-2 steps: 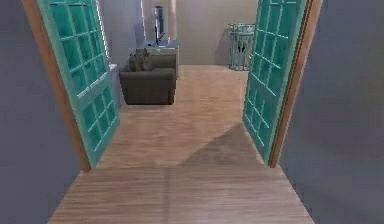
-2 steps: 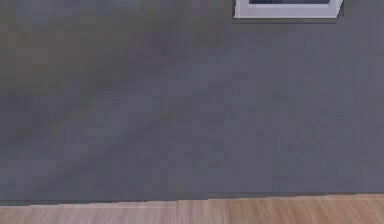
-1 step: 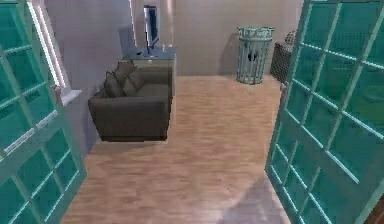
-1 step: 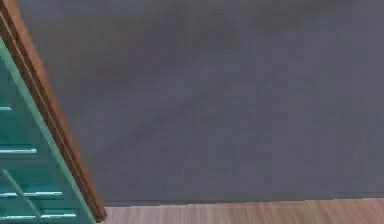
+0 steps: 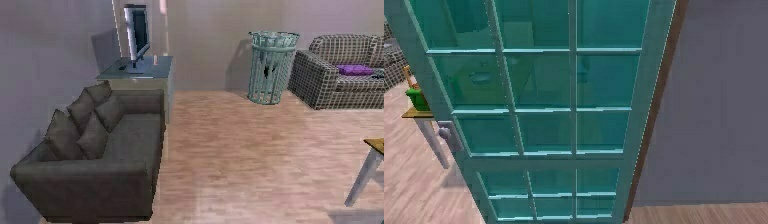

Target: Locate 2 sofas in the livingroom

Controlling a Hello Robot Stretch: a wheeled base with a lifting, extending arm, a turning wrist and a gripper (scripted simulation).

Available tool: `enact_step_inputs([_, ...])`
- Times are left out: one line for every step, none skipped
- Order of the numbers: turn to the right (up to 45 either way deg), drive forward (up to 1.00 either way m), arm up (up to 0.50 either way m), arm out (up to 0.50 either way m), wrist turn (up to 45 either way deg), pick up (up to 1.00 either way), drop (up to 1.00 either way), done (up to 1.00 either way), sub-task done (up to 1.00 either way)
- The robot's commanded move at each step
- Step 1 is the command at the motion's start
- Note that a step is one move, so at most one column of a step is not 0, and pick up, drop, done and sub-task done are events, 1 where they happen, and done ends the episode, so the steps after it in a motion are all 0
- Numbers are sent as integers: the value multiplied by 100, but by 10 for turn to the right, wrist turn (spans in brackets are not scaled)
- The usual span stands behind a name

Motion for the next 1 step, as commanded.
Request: enact_step_inputs([0, 25, 0, 0, 0, 0, 0, 0, 0])
